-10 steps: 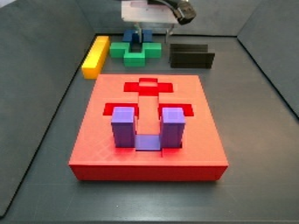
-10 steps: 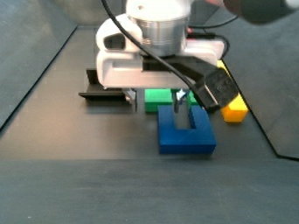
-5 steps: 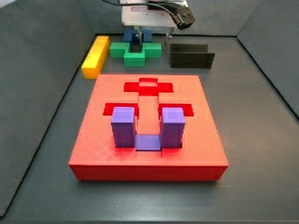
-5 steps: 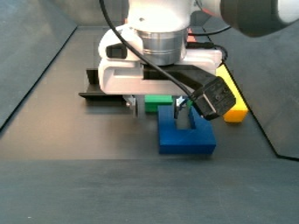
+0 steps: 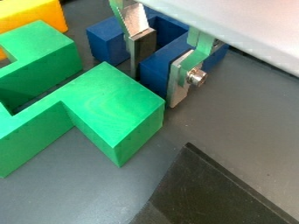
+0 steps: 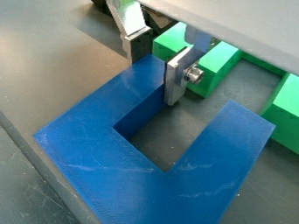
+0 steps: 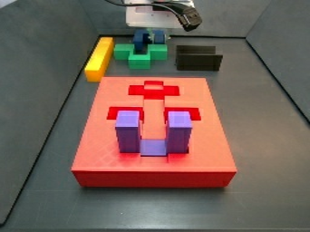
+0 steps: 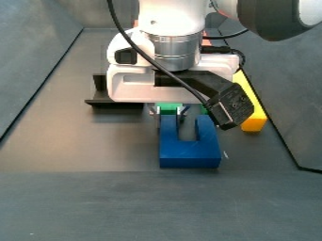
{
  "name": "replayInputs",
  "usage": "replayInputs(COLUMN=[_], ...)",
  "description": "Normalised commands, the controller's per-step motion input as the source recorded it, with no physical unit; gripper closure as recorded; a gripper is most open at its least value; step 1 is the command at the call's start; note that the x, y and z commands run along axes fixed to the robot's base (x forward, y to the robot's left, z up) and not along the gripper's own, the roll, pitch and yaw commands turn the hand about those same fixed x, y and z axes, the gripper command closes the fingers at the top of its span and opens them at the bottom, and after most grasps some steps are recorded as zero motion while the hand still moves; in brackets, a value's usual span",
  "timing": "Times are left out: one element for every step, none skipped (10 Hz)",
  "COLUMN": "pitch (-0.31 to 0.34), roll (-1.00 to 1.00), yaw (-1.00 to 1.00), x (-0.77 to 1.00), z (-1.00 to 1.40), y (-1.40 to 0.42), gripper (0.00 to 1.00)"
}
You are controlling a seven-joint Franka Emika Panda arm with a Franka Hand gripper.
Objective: Pick up the blue object. Move up. Place the blue object on the fixture. Regrasp the blue object. Move to above the board. Insert the blue object.
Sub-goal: Pick up the blue object.
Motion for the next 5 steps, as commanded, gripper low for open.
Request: replayInputs(pitch=[0.000,0.000,0.000,0.000,0.000], roll=[0.00,0.00,0.00,0.00,0.00], yaw=[0.00,0.00,0.00,0.00,0.00], x=[0.00,0.00,0.00,0.00,0.00], z=[0.00,0.00,0.00,0.00,0.00], y=[0.00,0.00,0.00,0.00,0.00], gripper=[1.00,1.00,1.00,1.00,1.00])
